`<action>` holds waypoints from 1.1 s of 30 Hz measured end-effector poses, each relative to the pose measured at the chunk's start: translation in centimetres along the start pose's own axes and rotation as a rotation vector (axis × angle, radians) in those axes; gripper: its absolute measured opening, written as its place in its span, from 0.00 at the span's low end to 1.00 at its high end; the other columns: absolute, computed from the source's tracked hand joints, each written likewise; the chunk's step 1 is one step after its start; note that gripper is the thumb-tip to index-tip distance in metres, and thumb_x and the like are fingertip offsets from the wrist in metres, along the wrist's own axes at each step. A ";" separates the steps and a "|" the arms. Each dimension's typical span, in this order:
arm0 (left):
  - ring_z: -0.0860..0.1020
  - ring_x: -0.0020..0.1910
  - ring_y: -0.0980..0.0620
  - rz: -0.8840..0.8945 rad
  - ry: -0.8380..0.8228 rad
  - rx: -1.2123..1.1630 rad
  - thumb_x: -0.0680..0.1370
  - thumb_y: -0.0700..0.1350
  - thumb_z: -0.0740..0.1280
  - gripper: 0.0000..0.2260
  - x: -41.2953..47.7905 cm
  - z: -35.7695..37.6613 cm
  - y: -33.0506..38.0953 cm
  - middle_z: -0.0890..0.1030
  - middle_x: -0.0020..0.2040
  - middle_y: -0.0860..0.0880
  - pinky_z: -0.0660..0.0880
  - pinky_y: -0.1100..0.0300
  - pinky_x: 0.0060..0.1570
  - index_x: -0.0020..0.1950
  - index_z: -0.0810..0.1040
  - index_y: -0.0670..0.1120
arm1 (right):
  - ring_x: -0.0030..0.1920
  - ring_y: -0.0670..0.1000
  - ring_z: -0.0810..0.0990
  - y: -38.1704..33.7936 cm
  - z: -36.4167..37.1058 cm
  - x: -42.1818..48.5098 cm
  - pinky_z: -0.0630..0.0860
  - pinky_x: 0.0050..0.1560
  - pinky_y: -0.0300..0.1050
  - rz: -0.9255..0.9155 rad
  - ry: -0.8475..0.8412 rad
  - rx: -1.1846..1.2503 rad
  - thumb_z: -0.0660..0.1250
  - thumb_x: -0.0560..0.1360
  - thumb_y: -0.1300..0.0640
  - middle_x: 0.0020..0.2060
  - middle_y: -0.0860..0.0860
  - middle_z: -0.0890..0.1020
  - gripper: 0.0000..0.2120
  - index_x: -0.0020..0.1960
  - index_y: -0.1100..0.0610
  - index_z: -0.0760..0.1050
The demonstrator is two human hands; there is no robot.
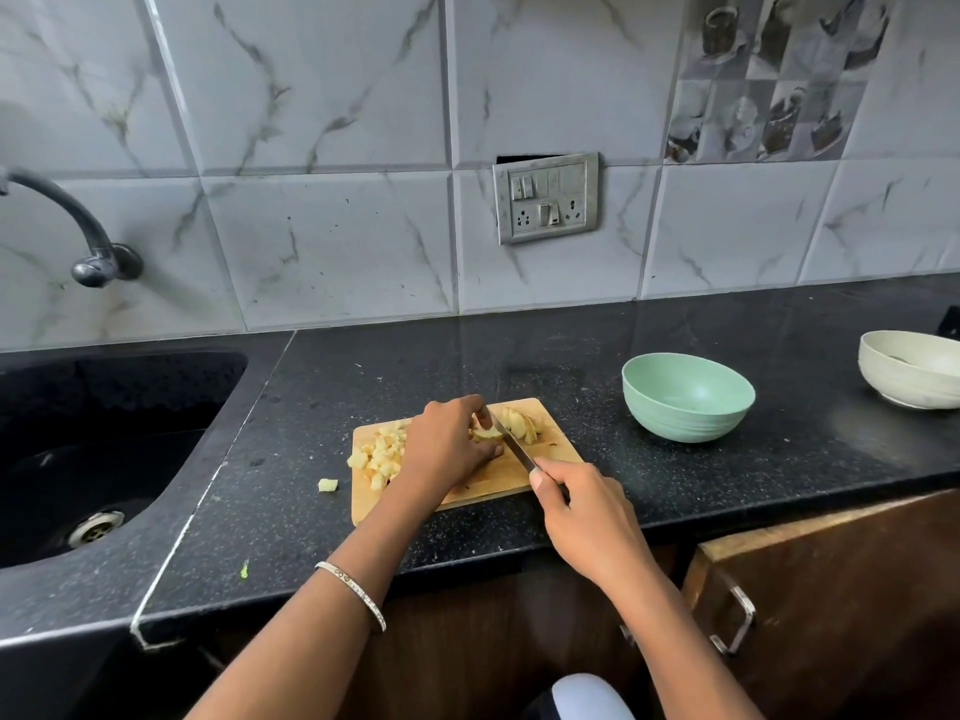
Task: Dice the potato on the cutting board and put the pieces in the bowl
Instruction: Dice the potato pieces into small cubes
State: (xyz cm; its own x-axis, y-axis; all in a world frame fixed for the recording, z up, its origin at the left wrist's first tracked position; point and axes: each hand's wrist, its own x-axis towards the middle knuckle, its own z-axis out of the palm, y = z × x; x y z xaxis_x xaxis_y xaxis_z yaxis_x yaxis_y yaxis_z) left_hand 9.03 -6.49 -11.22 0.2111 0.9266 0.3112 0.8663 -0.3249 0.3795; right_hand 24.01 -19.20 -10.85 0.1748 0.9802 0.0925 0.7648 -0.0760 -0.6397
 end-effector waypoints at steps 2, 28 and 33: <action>0.81 0.48 0.51 0.006 0.005 -0.007 0.69 0.57 0.76 0.14 0.0 0.0 0.0 0.83 0.51 0.53 0.81 0.52 0.47 0.49 0.77 0.55 | 0.67 0.56 0.72 0.1 0.1 0.0 0.71 0.63 0.52 -0.002 0.007 0.012 0.55 0.85 0.45 0.66 0.49 0.78 0.19 0.72 0.47 0.73; 0.81 0.44 0.55 -0.038 0.031 -0.131 0.68 0.50 0.79 0.09 0.1 0.3 -0.5 0.84 0.44 0.55 0.79 0.57 0.46 0.44 0.82 0.52 | 0.56 0.56 0.79 -1.0 1.1 1.9 0.73 0.46 0.48 -0.020 0.011 -0.112 0.56 0.84 0.47 0.55 0.50 0.81 0.14 0.61 0.49 0.77; 0.82 0.44 0.54 -0.033 0.025 -0.137 0.68 0.49 0.79 0.09 0.3 0.3 -0.7 0.85 0.44 0.54 0.79 0.56 0.47 0.44 0.83 0.51 | 0.54 0.57 0.80 -1.5 1.7 3.7 0.75 0.47 0.49 -0.014 -0.022 -0.077 0.57 0.84 0.47 0.52 0.50 0.82 0.12 0.57 0.49 0.78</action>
State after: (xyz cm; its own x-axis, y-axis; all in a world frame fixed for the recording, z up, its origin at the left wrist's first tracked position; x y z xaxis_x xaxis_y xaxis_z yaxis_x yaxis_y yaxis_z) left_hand 8.63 -5.92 -11.60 0.1705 0.9329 0.3172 0.8024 -0.3183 0.5049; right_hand 22.44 -15.19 -10.84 0.1508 0.9850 0.0842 0.8128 -0.0751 -0.5776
